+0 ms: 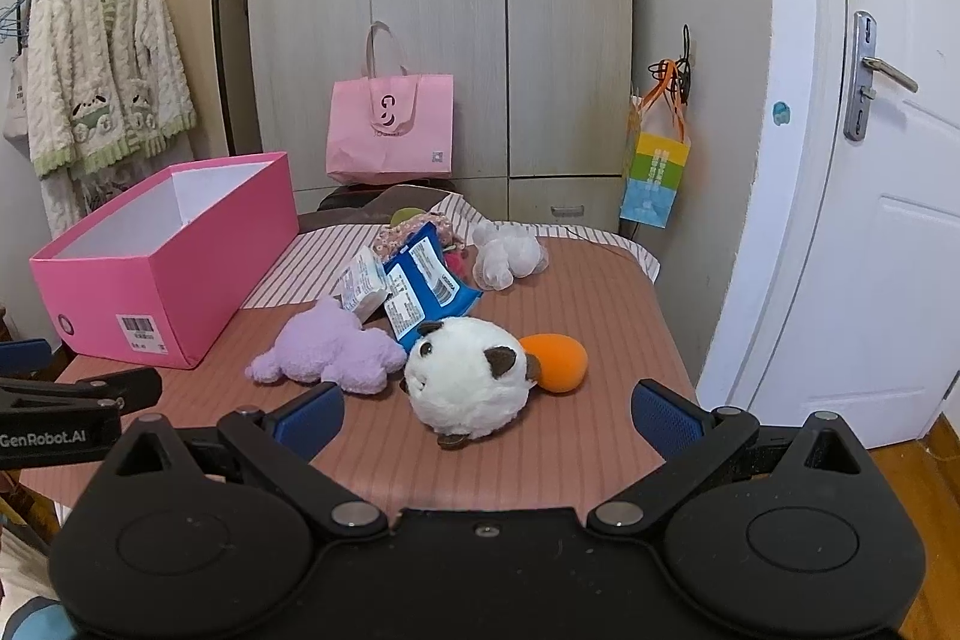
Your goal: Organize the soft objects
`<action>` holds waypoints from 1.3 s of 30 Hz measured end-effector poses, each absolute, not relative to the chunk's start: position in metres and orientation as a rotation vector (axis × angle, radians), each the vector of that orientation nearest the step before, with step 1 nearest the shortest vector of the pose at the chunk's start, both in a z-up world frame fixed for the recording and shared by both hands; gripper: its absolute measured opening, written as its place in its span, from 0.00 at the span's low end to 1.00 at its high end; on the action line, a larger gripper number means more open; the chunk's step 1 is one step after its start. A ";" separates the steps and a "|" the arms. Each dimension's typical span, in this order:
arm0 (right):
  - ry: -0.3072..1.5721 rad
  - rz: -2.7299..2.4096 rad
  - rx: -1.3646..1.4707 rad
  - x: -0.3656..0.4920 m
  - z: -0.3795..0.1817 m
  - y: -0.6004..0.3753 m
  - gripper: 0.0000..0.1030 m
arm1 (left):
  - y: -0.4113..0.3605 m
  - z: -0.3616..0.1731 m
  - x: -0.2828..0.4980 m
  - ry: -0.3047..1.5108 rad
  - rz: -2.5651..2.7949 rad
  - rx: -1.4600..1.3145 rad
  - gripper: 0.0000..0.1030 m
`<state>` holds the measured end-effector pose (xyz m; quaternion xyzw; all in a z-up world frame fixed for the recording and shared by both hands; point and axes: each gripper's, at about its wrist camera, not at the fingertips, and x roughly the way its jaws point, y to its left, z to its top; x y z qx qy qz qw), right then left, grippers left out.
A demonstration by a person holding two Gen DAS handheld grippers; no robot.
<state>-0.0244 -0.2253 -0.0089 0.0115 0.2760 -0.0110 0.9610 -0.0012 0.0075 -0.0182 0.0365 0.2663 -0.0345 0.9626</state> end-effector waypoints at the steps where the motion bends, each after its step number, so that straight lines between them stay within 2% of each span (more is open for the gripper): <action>1: 0.562 -0.021 0.025 -0.024 -0.009 -0.225 1.00 | 0.007 -0.018 -0.001 0.537 -0.073 0.075 1.00; 15: 0.553 -0.018 0.030 -0.029 -0.014 -0.229 1.00 | 0.014 -0.016 -0.008 0.474 -0.033 0.004 1.00; 25: 0.492 -0.047 0.042 -0.045 -0.010 -0.240 1.00 | 0.017 -0.009 -0.027 0.346 -0.036 0.017 1.00; 39: 0.385 -0.037 -0.021 -0.060 -0.007 -0.235 1.00 | 0.021 -0.015 -0.023 0.420 -0.083 -0.045 1.00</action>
